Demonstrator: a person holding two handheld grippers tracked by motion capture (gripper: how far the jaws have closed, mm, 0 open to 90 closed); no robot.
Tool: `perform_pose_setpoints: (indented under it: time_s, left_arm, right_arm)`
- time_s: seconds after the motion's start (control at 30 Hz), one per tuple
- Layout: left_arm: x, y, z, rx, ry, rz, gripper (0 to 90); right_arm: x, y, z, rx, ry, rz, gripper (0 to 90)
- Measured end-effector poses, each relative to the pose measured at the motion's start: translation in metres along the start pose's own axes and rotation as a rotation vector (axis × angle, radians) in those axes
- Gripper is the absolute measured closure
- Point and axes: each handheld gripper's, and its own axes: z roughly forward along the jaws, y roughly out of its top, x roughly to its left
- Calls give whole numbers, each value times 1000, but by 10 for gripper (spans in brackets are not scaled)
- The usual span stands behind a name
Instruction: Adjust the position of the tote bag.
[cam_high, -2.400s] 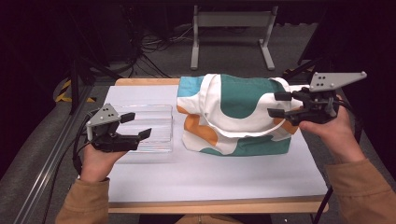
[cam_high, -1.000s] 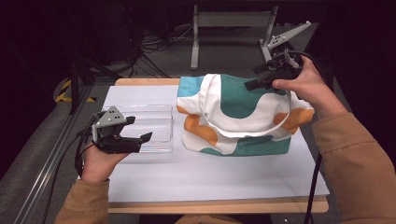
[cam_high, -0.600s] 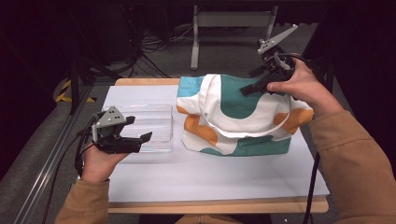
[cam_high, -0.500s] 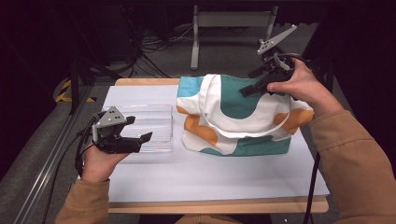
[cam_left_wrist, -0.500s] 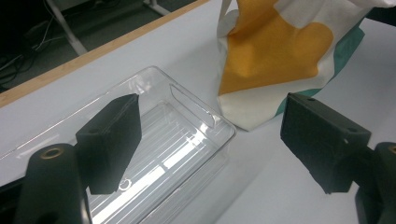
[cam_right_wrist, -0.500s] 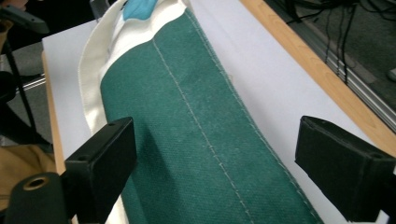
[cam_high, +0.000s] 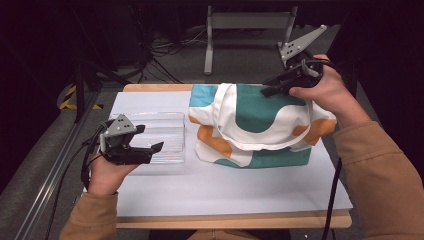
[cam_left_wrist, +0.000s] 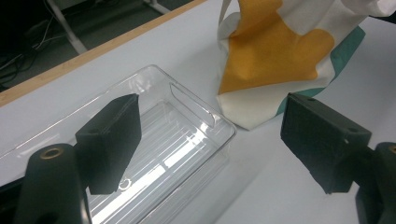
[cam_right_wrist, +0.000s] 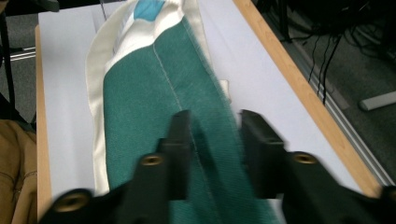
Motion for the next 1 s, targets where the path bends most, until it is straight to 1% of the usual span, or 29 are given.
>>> perform_pose_setpoints:
  time_s: [0.03,0.1,0.13,0.27,0.33,0.37,0.43,0.53,0.63,0.7,0.77,0.9,1.0]
  left_arm:
    - [0,0,0,4,-4,2,206]
    - [-1,0,1,7,-2,3,206]
    - [-1,0,2,5,-2,2,207]
    - [-1,0,3,9,-1,2,207]
    - [-1,0,3,11,-3,0,207]
    - [-1,0,3,11,-3,0,207]
    - [-1,0,4,14,-3,2,207]
    - [-2,0,5,16,-3,1,207]
    - [-3,0,6,18,-4,0,208]
    - [-3,0,7,22,-7,7,208]
    - [-3,-1,7,23,-6,4,208]
    - [-3,-1,8,23,-5,2,208]
    - [-3,-1,8,25,-3,2,208]
  right_arm:
    - [1,0,-3,-8,-2,-7,781]
    - [4,0,-9,-25,-3,-18,845]
    - [5,0,-11,-32,0,-21,860]
    - [12,1,-19,-50,-4,-41,872]
    - [19,2,-24,-55,-18,-62,875]
    - [19,2,-24,-55,-18,-62,875]
    - [27,3,-27,-63,-31,-81,876]
    - [41,2,-32,-67,-52,-115,877]
    - [52,0,-32,-56,-68,-147,877]
    - [61,-1,-29,-42,-87,-159,878]
    - [67,-2,-28,-43,-96,-176,878]
    - [82,-5,-23,-34,-98,-215,878]
    - [88,-8,-18,-21,-98,-233,878]
